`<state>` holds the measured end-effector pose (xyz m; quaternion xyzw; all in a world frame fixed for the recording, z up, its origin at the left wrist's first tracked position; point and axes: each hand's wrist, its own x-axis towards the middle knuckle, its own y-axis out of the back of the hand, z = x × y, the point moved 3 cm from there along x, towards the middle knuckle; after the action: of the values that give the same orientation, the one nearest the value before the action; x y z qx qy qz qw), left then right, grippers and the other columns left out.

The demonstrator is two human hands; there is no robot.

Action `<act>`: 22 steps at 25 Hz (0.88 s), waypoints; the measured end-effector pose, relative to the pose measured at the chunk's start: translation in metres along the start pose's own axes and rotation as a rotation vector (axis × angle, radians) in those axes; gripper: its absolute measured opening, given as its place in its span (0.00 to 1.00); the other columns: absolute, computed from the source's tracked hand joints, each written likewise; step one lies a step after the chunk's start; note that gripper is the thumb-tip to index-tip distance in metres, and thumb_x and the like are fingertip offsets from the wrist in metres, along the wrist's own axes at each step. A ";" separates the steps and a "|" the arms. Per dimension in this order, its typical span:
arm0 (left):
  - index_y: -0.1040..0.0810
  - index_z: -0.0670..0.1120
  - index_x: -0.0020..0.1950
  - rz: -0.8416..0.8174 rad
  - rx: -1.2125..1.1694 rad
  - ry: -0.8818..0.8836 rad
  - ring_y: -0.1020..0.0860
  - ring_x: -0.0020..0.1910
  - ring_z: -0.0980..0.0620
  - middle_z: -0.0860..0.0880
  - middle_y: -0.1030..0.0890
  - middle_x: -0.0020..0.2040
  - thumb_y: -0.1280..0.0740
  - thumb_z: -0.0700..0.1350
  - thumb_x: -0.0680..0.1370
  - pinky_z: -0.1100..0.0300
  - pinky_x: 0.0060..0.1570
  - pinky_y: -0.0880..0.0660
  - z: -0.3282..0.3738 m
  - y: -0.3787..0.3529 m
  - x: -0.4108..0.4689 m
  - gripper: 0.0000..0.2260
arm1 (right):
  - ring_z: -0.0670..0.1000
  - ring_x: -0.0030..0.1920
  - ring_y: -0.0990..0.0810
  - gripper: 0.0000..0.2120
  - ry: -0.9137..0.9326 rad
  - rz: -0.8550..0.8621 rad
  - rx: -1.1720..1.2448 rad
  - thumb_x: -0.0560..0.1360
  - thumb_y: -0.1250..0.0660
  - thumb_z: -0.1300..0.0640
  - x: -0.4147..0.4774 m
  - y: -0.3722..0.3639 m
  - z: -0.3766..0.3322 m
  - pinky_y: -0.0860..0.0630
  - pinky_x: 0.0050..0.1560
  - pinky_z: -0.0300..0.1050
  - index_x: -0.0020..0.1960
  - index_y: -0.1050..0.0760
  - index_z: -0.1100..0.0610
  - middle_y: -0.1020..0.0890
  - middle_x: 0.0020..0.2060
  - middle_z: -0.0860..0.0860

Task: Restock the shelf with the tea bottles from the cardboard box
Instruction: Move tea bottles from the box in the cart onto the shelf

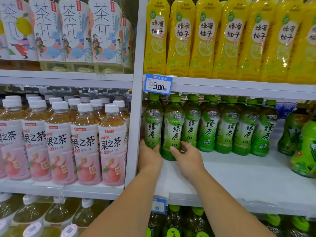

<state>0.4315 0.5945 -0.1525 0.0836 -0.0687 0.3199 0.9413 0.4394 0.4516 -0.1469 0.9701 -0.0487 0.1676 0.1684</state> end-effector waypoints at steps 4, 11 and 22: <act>0.30 0.48 0.71 -0.041 0.124 -0.039 0.25 0.68 0.44 0.47 0.23 0.68 0.30 0.45 0.77 0.42 0.67 0.28 -0.003 0.001 -0.003 0.23 | 0.46 0.54 0.25 0.22 -0.011 -0.005 -0.025 0.77 0.30 0.53 -0.004 0.002 -0.005 0.31 0.53 0.38 0.69 0.26 0.58 0.19 0.59 0.52; 0.32 0.47 0.73 -0.183 0.183 -0.053 0.29 0.70 0.43 0.45 0.27 0.72 0.41 0.54 0.80 0.43 0.71 0.33 0.007 0.011 -0.018 0.23 | 0.49 0.65 0.27 0.28 -0.096 -0.134 -0.035 0.80 0.35 0.48 -0.013 0.007 -0.016 0.32 0.61 0.42 0.75 0.35 0.59 0.26 0.70 0.53; 0.36 0.47 0.78 -0.426 0.180 0.165 0.32 0.73 0.50 0.48 0.31 0.75 0.43 0.55 0.84 0.59 0.66 0.38 0.050 0.045 -0.085 0.24 | 0.49 0.70 0.30 0.26 -0.394 -0.204 0.084 0.81 0.40 0.45 -0.063 0.056 -0.033 0.34 0.66 0.43 0.77 0.37 0.51 0.31 0.73 0.49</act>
<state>0.3329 0.5696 -0.1145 0.1535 0.0562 0.1250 0.9786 0.3612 0.4124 -0.1215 0.9902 0.0248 -0.0412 0.1313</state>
